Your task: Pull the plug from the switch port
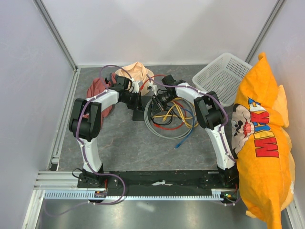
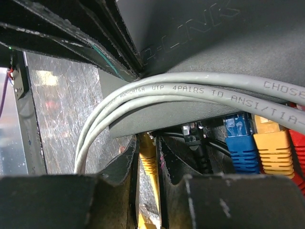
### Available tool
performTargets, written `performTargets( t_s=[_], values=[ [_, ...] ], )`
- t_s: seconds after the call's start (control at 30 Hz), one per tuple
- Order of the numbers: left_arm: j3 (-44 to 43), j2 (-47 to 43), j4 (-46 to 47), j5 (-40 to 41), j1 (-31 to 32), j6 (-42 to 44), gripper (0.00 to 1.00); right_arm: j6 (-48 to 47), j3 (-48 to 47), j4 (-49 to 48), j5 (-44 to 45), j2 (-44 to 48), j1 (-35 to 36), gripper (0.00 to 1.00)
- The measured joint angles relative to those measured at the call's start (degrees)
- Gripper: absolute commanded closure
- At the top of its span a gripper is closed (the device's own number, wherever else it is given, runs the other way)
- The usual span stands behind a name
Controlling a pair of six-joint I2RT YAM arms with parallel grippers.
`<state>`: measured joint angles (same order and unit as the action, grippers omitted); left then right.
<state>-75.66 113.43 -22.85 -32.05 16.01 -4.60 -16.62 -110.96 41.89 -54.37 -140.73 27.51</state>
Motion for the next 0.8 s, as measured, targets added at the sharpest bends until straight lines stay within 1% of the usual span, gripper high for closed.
performTargets(
  t_s=[0.27,0.53,0.8],
  values=[
    [-0.83,0.48,-1.01,-0.02,0.00,0.00,0.85,-3.96,0.02,1.03,-0.26,0.00,0.00,0.99],
    [-0.94,0.55,-1.05,0.02,0.26,0.00,0.85,-5.75,0.90,1.07,-0.07,0.61,0.00,1.00],
    [-1.33,0.96,-1.11,-0.15,1.31,-0.04,0.86,-9.66,5.57,1.01,2.01,4.11,0.00,1.00]
  ],
)
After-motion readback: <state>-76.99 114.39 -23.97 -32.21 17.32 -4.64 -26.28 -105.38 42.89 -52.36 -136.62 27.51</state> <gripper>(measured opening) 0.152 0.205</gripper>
